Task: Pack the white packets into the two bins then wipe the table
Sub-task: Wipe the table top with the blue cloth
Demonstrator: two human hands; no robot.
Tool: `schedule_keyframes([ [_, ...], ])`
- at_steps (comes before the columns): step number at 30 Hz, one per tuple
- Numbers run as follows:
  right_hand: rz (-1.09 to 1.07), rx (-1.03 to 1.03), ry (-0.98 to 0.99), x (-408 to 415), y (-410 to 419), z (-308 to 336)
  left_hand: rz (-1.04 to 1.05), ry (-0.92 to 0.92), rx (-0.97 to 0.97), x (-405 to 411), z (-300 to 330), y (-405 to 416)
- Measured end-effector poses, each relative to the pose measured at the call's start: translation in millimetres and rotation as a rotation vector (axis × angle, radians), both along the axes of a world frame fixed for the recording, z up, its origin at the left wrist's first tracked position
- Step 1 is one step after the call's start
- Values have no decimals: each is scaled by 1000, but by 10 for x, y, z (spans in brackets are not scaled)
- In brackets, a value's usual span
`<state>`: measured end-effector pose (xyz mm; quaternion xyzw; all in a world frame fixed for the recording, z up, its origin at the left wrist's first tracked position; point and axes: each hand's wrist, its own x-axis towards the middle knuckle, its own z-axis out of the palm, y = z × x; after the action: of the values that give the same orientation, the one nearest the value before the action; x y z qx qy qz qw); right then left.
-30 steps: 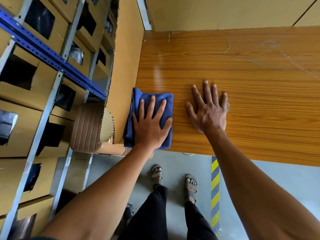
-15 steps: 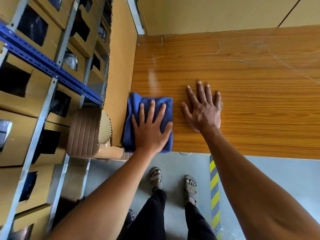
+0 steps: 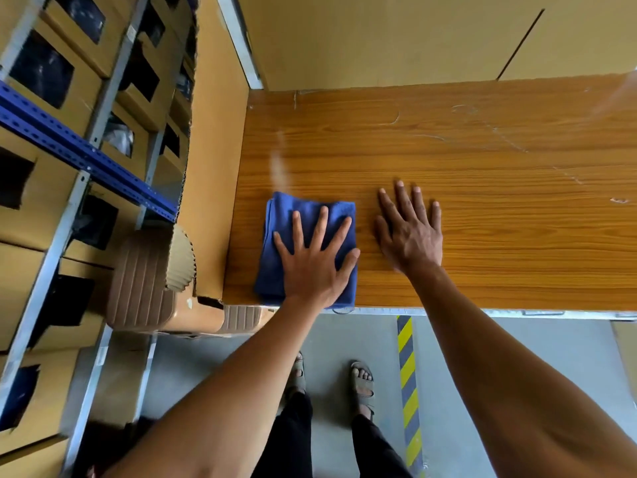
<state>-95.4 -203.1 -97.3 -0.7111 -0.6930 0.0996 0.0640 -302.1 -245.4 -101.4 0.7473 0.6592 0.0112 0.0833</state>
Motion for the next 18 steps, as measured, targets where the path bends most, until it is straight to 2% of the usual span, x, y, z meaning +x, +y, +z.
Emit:
schedule_keyframes([
  [5,-14,-22,-14,134,62,10,57,-7,-30,110,32,-190],
  [13,-29,-22,-23,132,114,-55,104,-29,-84,167,42,1321],
  [15,-33,-23,-25,128,99,-59,69,-28,-71,126,7,1294],
  [18,-41,-24,-17,130,104,-23,23,11,24,81,-27,646],
])
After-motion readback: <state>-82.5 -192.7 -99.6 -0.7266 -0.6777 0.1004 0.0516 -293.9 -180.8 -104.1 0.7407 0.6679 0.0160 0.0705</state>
